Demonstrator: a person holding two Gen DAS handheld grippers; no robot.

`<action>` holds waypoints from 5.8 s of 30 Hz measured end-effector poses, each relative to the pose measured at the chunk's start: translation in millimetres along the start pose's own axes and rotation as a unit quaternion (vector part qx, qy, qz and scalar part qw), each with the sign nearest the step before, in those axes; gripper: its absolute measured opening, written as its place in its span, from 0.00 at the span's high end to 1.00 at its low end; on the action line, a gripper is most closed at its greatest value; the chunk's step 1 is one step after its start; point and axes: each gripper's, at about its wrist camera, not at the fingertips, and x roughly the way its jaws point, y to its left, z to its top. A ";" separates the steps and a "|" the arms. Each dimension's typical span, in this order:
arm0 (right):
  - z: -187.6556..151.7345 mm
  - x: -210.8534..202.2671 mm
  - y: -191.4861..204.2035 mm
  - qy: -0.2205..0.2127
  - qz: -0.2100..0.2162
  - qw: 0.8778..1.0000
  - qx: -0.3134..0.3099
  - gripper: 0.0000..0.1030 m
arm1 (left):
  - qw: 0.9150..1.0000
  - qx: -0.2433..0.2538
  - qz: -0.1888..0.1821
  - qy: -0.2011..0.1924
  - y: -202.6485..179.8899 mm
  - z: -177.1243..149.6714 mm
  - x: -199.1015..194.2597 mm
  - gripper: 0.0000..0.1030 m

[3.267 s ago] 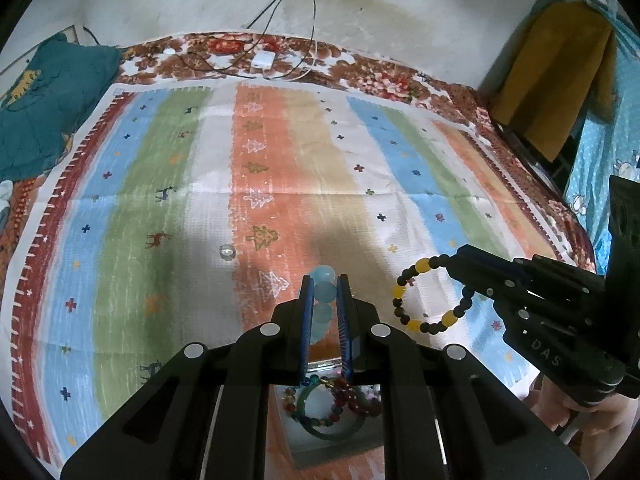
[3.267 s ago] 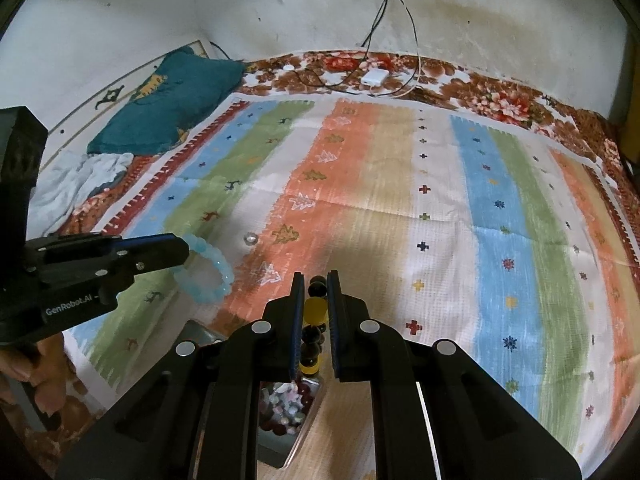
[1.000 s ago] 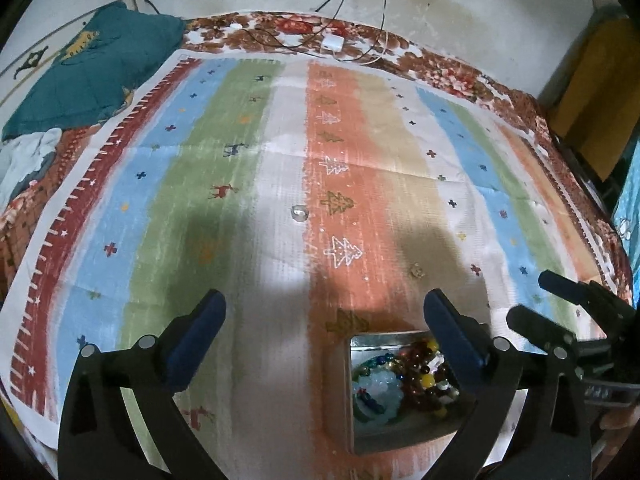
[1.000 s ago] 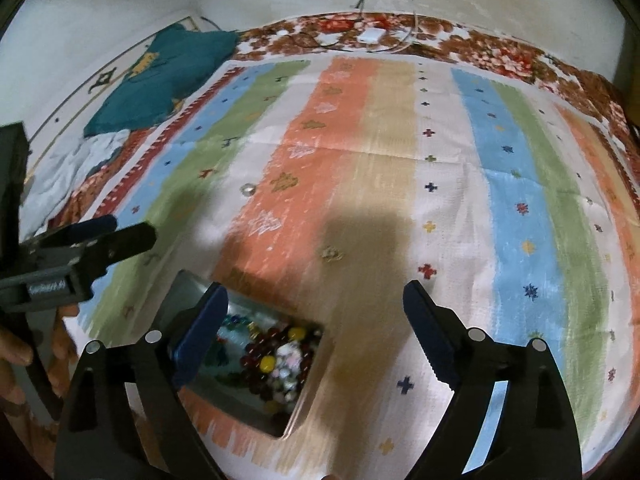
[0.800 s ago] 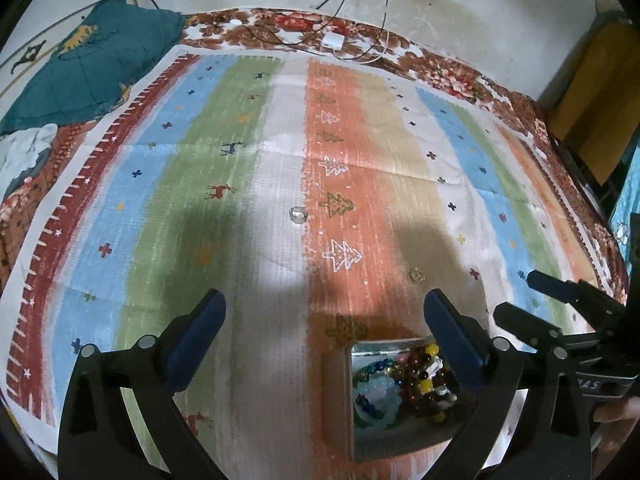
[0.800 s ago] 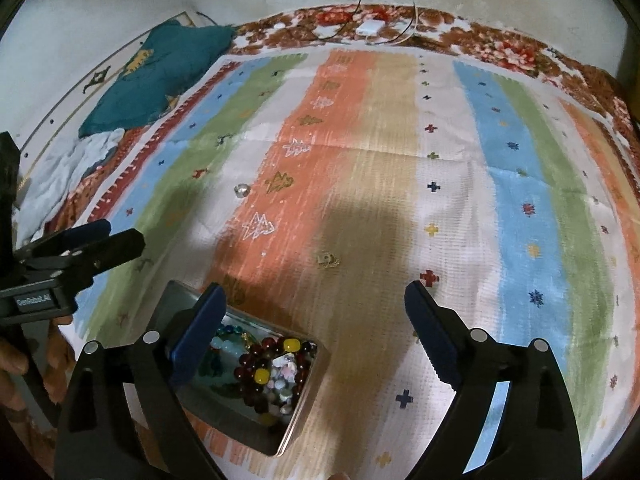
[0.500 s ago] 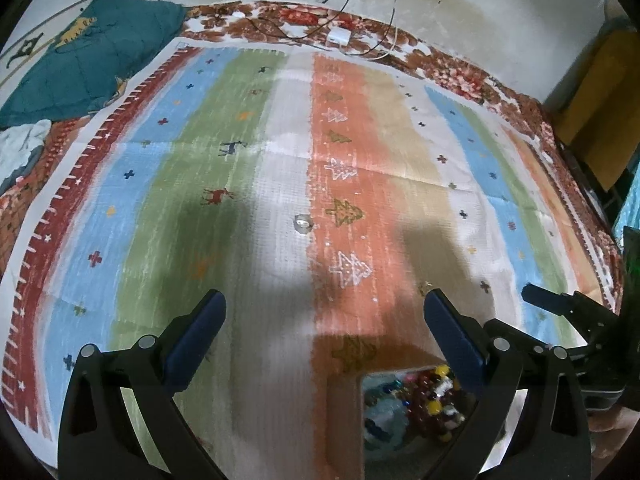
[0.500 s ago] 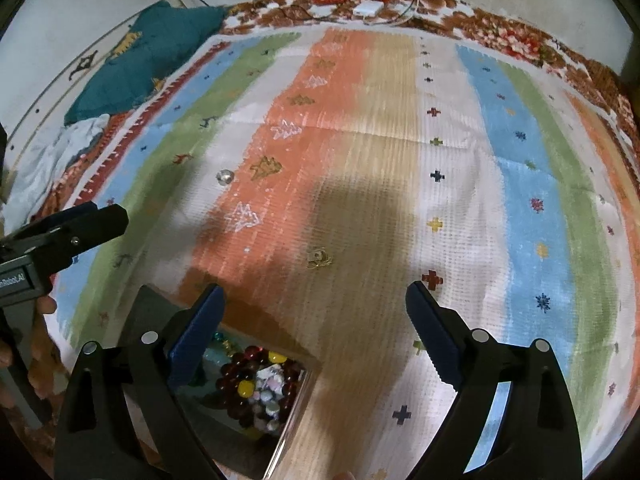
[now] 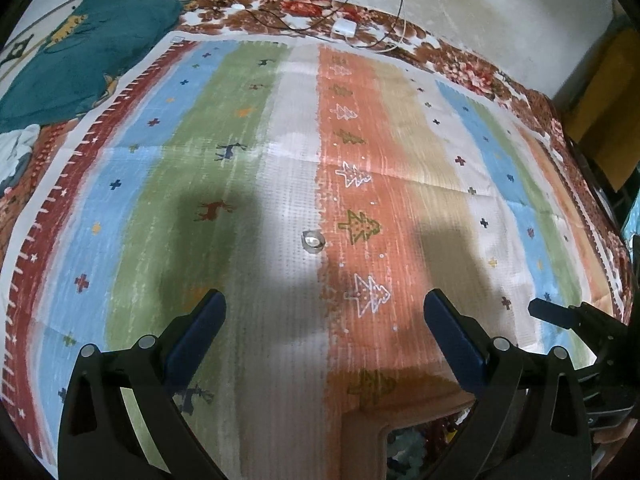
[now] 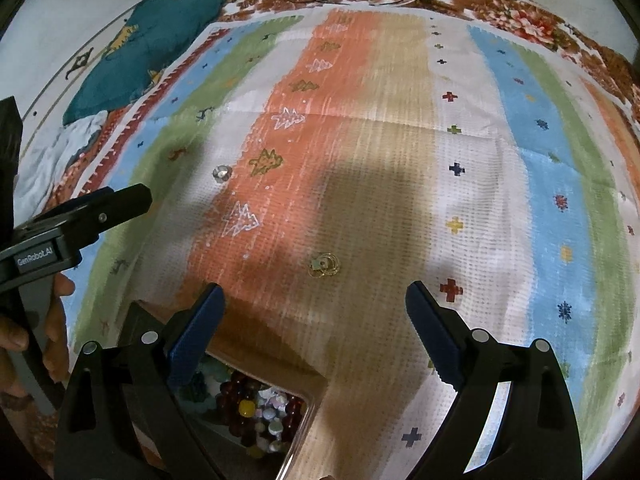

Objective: Organize jewelry
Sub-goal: 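Move both tools toward the silver ring and the gold ring, then grasp the silver ring with the left tool while the right tool grasps the gold ring, then carry the silver and gold rings in both tools over the tin, then lower both rings into the tin and open both tools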

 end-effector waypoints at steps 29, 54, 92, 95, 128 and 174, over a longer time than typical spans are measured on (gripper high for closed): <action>15.1 42.0 -9.8 0.034 -0.002 0.999 -0.008 0.10 | 0.998 0.039 0.021 0.040 -1.2 25.4 62.1 0.07; 22.5 76.2 -12.2 0.080 -0.030 0.996 -0.017 0.58 | 0.995 0.063 0.029 0.066 -0.6 36.0 101.3 0.50; 18.8 36.7 -2.7 0.052 0.005 0.998 -0.022 0.82 | 0.998 0.047 0.017 0.044 -6.6 26.5 58.5 0.81; 15.5 28.9 -0.4 0.049 0.015 0.998 -0.025 0.82 | 0.998 0.052 0.011 0.041 -10.5 22.1 50.7 0.81; -29.5 -35.9 25.5 -0.010 0.027 0.998 -0.050 0.82 | 0.998 0.062 -0.024 0.006 -35.7 -18.5 -24.3 0.81; -79.4 -65.9 50.6 -0.054 0.035 0.993 -0.100 0.80 | 0.994 0.093 -0.057 -0.018 -56.2 -85.1 -83.9 0.67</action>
